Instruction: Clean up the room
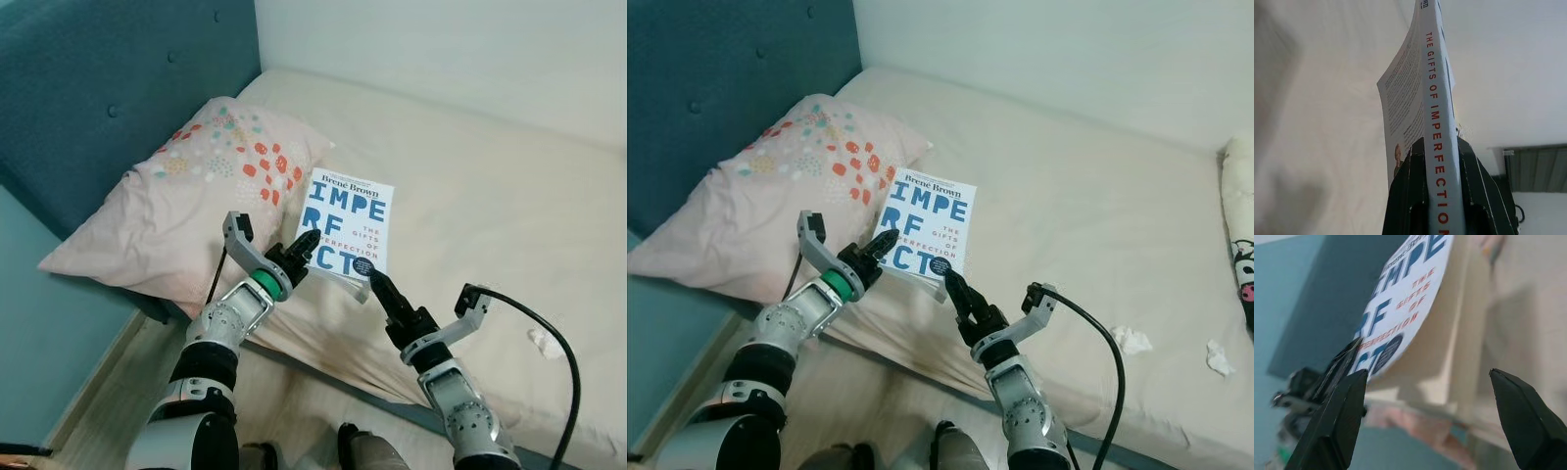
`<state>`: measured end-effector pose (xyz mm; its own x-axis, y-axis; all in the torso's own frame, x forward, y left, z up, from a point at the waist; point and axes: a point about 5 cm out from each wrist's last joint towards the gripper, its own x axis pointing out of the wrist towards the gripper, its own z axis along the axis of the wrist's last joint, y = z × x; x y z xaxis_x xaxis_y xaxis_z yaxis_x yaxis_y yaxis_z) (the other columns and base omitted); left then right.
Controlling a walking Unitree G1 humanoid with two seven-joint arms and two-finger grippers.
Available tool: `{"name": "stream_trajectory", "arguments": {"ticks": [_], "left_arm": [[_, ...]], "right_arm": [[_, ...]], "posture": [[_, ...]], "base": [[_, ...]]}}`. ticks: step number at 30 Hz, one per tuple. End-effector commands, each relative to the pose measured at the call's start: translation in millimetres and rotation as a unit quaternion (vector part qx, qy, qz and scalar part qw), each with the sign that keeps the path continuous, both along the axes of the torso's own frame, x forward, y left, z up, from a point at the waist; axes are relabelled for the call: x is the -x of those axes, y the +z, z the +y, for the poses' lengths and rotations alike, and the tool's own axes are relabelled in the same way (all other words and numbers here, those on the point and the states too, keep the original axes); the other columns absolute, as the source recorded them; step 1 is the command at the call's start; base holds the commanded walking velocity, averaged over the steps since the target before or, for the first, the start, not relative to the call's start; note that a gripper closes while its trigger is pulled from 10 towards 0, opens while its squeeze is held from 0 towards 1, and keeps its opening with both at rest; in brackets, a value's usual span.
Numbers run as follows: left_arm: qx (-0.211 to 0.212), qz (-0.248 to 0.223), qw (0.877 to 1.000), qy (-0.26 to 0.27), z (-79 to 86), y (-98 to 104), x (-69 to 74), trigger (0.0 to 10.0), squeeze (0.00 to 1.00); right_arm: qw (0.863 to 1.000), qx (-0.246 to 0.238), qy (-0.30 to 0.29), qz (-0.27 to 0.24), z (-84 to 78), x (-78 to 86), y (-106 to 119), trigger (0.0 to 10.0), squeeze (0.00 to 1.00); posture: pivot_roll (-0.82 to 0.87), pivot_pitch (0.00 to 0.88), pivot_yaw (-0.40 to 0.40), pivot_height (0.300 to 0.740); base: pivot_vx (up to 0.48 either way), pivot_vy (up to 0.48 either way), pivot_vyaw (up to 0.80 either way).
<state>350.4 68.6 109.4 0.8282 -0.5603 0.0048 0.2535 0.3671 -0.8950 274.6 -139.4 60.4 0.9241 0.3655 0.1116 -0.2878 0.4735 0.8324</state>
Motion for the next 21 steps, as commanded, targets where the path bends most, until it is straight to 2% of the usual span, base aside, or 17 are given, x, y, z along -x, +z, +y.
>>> {"name": "stream_trajectory", "arguments": {"ticks": [1, 6, 9, 10, 13, 19, 20, 21], "left_arm": [[0.022, -0.016, 1.0, -0.008, -15.6, 13, -3.3, 10.0, 0.0], [0.025, -0.018, 0.999, -0.007, -15.7, 15, -3.3, 10.0, 0.0], [0.034, -0.021, 0.999, -0.008, -17.2, 17, -2.5, 10.0, 0.0], [0.05, -0.024, 0.998, -0.007, -17.7, 20, -2.4, 10.0, 0.0], [0.06, -0.026, 0.998, -0.004, -17.4, 22, -2.7, 10.0, 0.0], [0.08, -0.033, 0.995, 0.04, -10.4, 30, -10.6, 10.0, 0.0], [0.08, -0.036, 0.995, 0.043, -9.8, 31, -11.4, 10.0, 0.0], [0.08, -0.036, 0.995, 0.042, -10.0, 32, -11.6, 10.0, 0.0]], "right_arm": [[1.0, -0.013, 0.015, 0.003, 6.6, 6.5, -4, 10.0, 1.0], [1.0, -0.015, 0.011, 0.007, 6.2, 3.4, -3, 10.0, 1.0], [0.999, -0.037, -0.001, 0.022, 3.0, 0.0, -5, 10.0, 1.0], [0.998, -0.059, -0.001, 0.034, 1.9, -1.4, -5, 10.0, 1.0], [0.997, -0.068, 0.001, 0.039, 1.9, -1.3, -5, 10.0, 1.0], [0.991, -0.123, 0.006, 0.046, -2.1, 2.6, -4, 10.0, 1.0], [0.99, -0.134, 0.012, 0.042, -1.5, 4.2, -3, 10.0, 0.94], [0.989, -0.144, 0.02, 0.038, -0.6, 5.6, -2, 10.0, 0.8]], "posture": [[-0.04, 0.116, 0.069, 0.74], [-0.04, 0.116, 0.069, 0.74], [-0.03, 0.116, 0.068, 0.74], [-0.03, 0.113, 0.066, 0.74], [-0.03, 0.113, 0.066, 0.74], [-0.04, 0.108, 0.068, 0.74], [-0.04, 0.106, 0.071, 0.74], [-0.04, 0.104, 0.072, 0.74]], "base": [[0.0, 0.0, 0.0], [0.0, 0.0, 0.0], [0.0, 0.0, 0.0], [0.0, 0.0, 0.0], [0.0, 0.0, 0.0], [0.0, 0.0, 0.0], [0.0, 0.0, 0.0], [0.0, 0.0, 0.0]]}}
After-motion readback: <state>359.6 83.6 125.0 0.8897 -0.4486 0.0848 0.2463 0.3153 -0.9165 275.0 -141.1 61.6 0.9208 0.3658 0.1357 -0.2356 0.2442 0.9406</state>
